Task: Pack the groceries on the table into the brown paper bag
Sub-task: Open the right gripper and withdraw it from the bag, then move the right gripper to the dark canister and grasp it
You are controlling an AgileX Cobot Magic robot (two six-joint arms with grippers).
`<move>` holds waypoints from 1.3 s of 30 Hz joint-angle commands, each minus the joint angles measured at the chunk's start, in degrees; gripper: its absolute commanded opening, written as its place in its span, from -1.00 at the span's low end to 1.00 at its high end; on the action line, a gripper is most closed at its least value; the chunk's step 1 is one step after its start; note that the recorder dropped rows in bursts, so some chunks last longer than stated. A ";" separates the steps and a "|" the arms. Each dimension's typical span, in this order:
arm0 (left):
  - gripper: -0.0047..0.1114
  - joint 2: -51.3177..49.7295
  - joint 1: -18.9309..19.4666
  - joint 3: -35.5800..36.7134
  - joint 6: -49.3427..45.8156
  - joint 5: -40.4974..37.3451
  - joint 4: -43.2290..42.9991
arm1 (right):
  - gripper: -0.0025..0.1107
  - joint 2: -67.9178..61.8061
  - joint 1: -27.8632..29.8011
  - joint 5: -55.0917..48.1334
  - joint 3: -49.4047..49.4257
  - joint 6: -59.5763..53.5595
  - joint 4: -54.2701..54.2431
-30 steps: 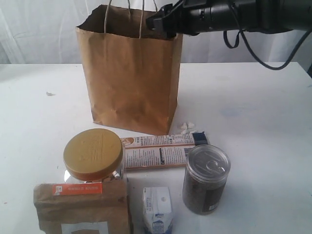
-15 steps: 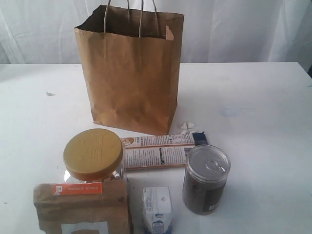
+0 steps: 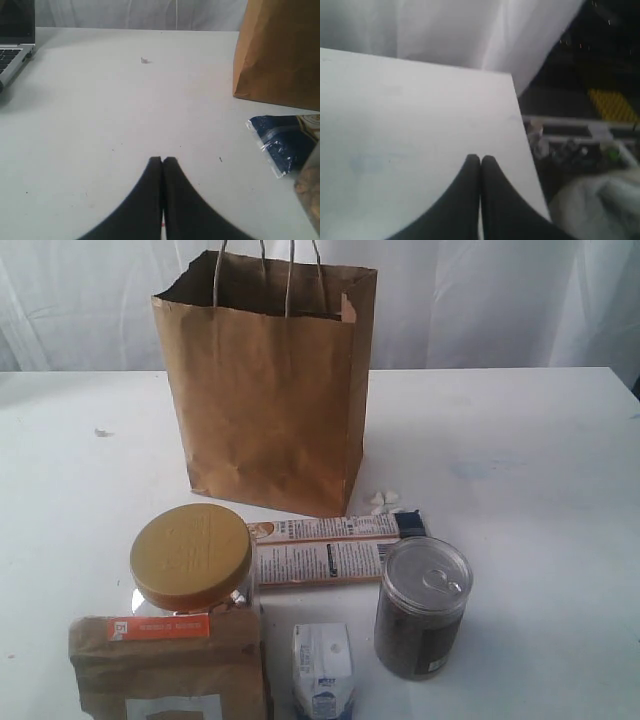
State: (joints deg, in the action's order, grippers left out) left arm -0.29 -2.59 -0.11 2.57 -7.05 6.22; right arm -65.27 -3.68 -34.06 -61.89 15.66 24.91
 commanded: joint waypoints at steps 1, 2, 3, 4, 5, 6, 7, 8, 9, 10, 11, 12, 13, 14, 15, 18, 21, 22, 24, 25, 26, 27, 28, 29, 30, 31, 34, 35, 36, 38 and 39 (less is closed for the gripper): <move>-0.92 0.29 -0.08 0.11 0.04 -0.04 0.32 | -0.96 6.02 0.16 -2.70 15.22 -4.07 -8.82; -0.92 0.29 -0.08 0.11 0.04 -0.04 0.32 | -0.96 6.35 -0.15 -2.43 17.53 -6.28 -10.59; -0.92 0.29 -0.08 0.11 0.04 -0.04 0.32 | -0.96 7.13 -0.92 -0.45 19.94 -7.95 -13.24; -0.92 0.29 -0.08 0.11 0.04 -0.04 0.32 | -0.96 7.43 -1.16 0.25 20.09 -7.95 -14.45; -0.92 0.29 -0.08 0.11 0.04 -0.04 0.32 | -0.96 7.68 -1.73 0.50 19.94 -7.95 -15.78; -0.92 0.29 -0.08 0.11 0.04 -0.04 0.32 | -0.96 7.93 -2.39 0.97 19.69 -8.63 -17.58; -0.92 0.29 -0.08 0.11 0.04 -0.04 0.32 | -0.96 8.19 -3.25 1.10 19.69 -10.91 -20.13; -0.92 0.29 -0.08 0.11 0.04 -0.04 0.32 | -0.96 8.45 -5.14 1.10 19.69 -17.66 -25.46; -0.92 0.29 -0.08 0.11 0.04 -0.04 0.32 | -0.96 8.45 -6.81 1.35 19.69 -22.45 -30.78; -0.92 0.29 -0.08 0.11 0.04 -0.04 0.32 | -0.96 8.45 -8.65 2.39 19.69 -27.51 -36.66; -0.92 0.29 -0.08 0.11 0.04 -0.04 0.32 | -0.96 8.45 -10.64 3.01 19.69 -32.89 -41.19; -0.92 0.29 -0.08 0.11 0.04 -0.04 0.32 | -0.96 8.45 -12.13 3.13 19.69 -37.98 -43.79; -0.92 0.29 -0.08 0.11 0.04 -0.04 0.32 | -0.95 8.45 -13.46 3.13 19.80 -41.41 -45.08; -0.92 0.29 -0.08 0.11 0.04 -0.04 0.32 | -0.92 8.33 -14.67 3.24 20.13 -42.83 -45.34; -0.92 0.29 -0.08 0.11 0.04 -0.04 0.32 | -0.81 8.01 -15.76 3.24 20.67 -44.24 -46.07; -0.92 0.29 -0.08 0.11 0.04 -0.04 0.32 | -0.22 5.75 -18.81 5.91 22.78 -44.31 -46.06; -0.92 0.29 -0.08 0.11 0.04 -0.04 0.32 | 0.23 4.57 -19.81 8.58 23.14 -44.31 -45.95; -0.92 0.29 -0.08 0.11 0.04 -0.04 0.32 | 0.34 4.44 -19.81 9.27 23.14 -44.31 -45.95; -0.92 0.29 -0.08 0.11 0.04 -0.04 0.32 | 0.43 4.35 -19.81 9.74 23.14 -44.31 -45.95; -0.92 0.29 -0.08 0.11 0.04 -0.04 0.32 | 0.43 4.35 -19.81 9.87 23.14 -44.31 -46.05; -0.92 0.29 -0.08 0.11 0.04 -0.04 0.32 | 0.43 4.35 -19.94 9.87 23.14 -44.31 -46.35; -0.92 0.29 -0.08 0.11 0.04 -0.04 0.32 | 0.43 4.19 -19.94 9.87 23.14 -44.31 -47.13; -0.92 0.29 -0.08 0.11 0.04 -0.04 0.32 | 0.43 3.89 -19.94 10.20 23.14 -44.31 -48.25; -0.92 0.29 -0.08 0.11 0.04 -0.04 0.32 | 0.43 3.34 -20.09 10.72 23.14 -44.31 -49.62; -0.92 0.29 -0.08 0.11 0.04 -0.04 0.32 | 0.43 2.48 -20.58 11.36 23.14 -44.31 -50.75; -0.92 0.29 -0.08 0.11 0.04 -0.04 0.32 | 0.43 1.34 -21.35 11.49 23.14 -44.31 -50.93; -0.92 0.29 -0.08 0.11 0.04 -0.04 0.32 | 0.43 -2.41 -24.22 11.26 23.14 -48.50 -50.93; -0.92 0.29 -0.08 0.11 0.04 -0.04 0.32 | 0.43 -3.18 -25.01 11.26 23.14 -49.78 -50.93; -0.92 0.29 -0.08 0.11 0.04 -0.04 0.32 | 0.43 -3.96 -25.81 11.26 23.14 -50.44 -50.93; -0.92 0.29 -0.08 0.11 0.04 -0.04 0.32 | 0.43 -4.74 -26.96 11.26 23.14 -50.44 -50.80; -0.92 0.29 -0.08 0.11 0.04 -0.04 0.32 | 0.43 -5.02 -27.20 11.36 23.14 -50.44 -50.52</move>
State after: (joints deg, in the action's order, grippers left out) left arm -0.29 -2.59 -0.11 2.57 -7.05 6.22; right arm -69.48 -29.68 -23.31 -38.74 -33.47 -25.68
